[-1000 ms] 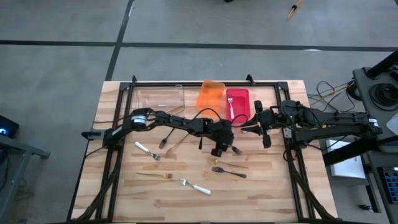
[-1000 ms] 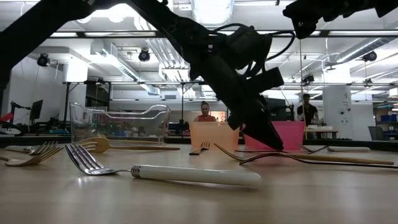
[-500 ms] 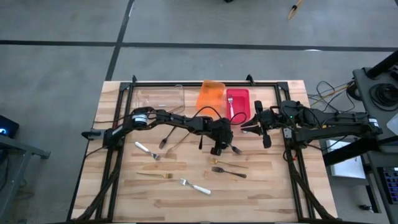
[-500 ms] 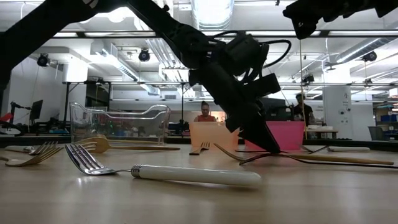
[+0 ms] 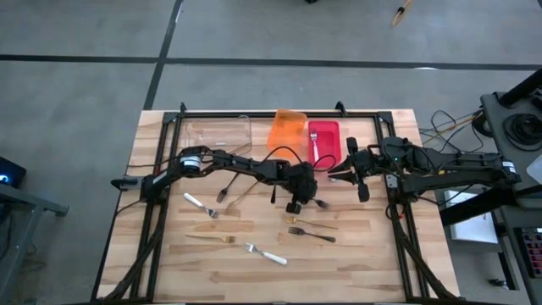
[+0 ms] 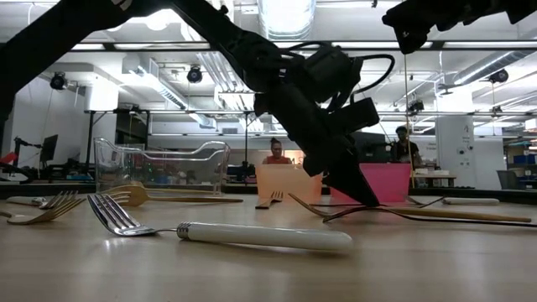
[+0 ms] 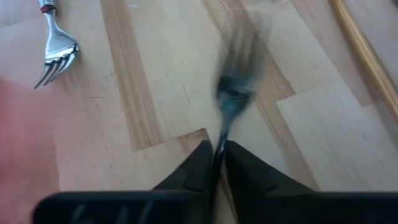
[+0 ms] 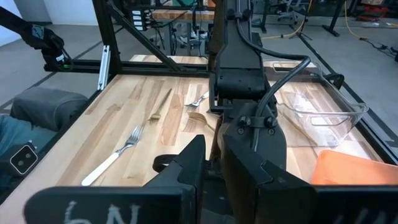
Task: Sort silverware by color (type)
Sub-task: Put the black fork into the orange bin
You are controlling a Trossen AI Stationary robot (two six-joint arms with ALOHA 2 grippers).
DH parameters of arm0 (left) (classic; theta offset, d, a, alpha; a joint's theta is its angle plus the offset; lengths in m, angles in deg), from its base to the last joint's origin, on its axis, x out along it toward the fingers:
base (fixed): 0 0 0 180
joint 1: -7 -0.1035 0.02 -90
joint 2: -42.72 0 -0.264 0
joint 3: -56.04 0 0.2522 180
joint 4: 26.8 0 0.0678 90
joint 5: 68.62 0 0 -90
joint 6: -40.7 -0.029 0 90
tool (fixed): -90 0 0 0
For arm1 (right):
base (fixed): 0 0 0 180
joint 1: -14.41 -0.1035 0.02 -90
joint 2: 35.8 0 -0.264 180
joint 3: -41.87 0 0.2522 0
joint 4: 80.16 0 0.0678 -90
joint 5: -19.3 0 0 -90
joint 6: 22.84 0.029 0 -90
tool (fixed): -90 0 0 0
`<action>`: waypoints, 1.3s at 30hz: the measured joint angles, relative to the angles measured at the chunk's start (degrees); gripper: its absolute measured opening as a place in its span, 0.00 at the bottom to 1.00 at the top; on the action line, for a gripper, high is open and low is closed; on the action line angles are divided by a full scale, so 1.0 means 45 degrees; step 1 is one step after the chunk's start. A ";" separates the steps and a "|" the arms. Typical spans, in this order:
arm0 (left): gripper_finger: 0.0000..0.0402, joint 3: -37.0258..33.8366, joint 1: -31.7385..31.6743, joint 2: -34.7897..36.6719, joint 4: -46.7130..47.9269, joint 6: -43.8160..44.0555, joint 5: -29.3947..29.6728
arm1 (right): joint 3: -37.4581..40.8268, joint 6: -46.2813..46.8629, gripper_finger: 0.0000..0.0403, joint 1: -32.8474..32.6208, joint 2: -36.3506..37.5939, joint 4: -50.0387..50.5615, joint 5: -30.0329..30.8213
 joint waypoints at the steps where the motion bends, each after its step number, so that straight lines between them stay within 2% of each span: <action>1: 0.03 0.0000 0.0000 0.0000 0.0021 -0.0001 -0.0001 | 0.0000 -0.0005 0.11 0.0000 0.0000 0.0002 0.0000; 26: 0.00 -0.0087 -0.0029 0.1466 0.1594 0.1086 0.0651 | 0.0005 0.0151 0.11 0.0000 0.0010 0.0046 0.0005; 33: 0.00 -0.0073 -0.0234 0.2366 0.3049 0.1384 0.2022 | 0.0005 0.0305 0.11 0.0000 0.0021 -0.0002 0.0005; 39: 0.00 -0.0068 -0.0966 0.3035 0.3727 0.2607 0.2636 | 0.0005 0.0395 0.11 0.0000 0.0173 0.0000 0.0005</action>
